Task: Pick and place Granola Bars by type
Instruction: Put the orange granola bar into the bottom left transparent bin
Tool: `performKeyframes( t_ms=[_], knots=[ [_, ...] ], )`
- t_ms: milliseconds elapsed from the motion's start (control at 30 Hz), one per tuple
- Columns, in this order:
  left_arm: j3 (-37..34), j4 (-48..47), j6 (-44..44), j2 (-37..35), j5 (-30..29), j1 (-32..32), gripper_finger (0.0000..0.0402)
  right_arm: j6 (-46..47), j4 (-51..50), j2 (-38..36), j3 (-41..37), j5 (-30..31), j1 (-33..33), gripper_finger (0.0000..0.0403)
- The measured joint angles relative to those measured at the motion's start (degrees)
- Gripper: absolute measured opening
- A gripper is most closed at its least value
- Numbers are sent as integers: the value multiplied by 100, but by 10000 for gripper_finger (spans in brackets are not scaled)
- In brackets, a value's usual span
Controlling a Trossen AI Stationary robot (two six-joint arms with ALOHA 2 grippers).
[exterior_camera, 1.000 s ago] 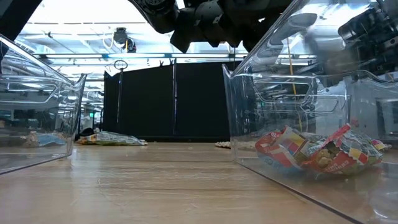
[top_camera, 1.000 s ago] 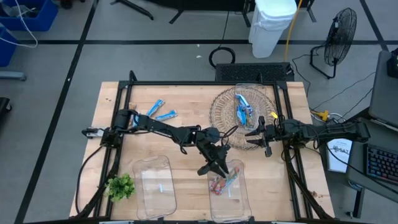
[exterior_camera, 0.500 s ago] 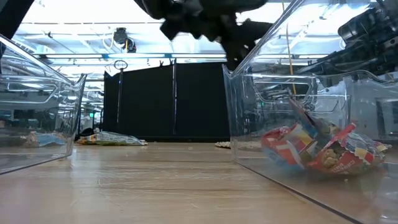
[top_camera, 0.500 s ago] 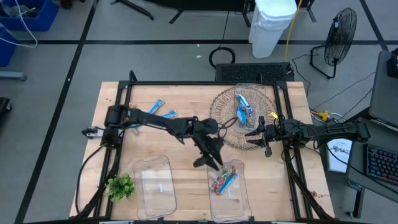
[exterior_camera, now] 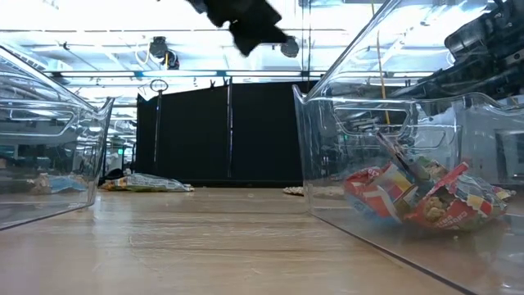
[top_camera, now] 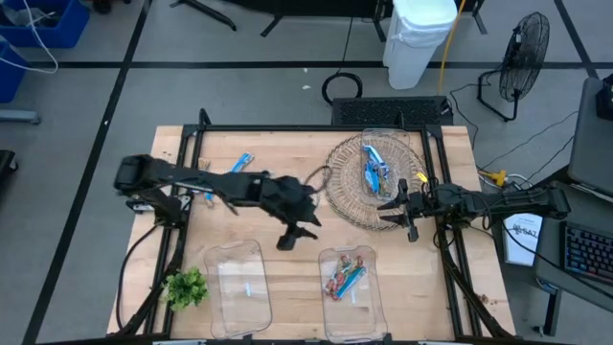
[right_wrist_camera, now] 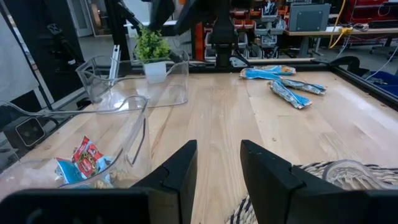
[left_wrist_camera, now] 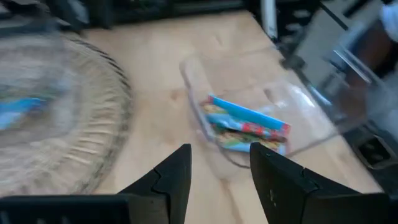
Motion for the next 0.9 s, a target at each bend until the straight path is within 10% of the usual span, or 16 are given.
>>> performKeyframes(
  t_ms=[567, 900],
  knots=[
    [-4574, 4017, -1082, -3013, -1164, 736, 168, 0, 5, 42, 0, 2, 0, 114],
    [-5950, 4254, -2044, -4180, -1211, 1965, 168, 0, 9, 42, 0, 0, 1, 114]
  ],
)
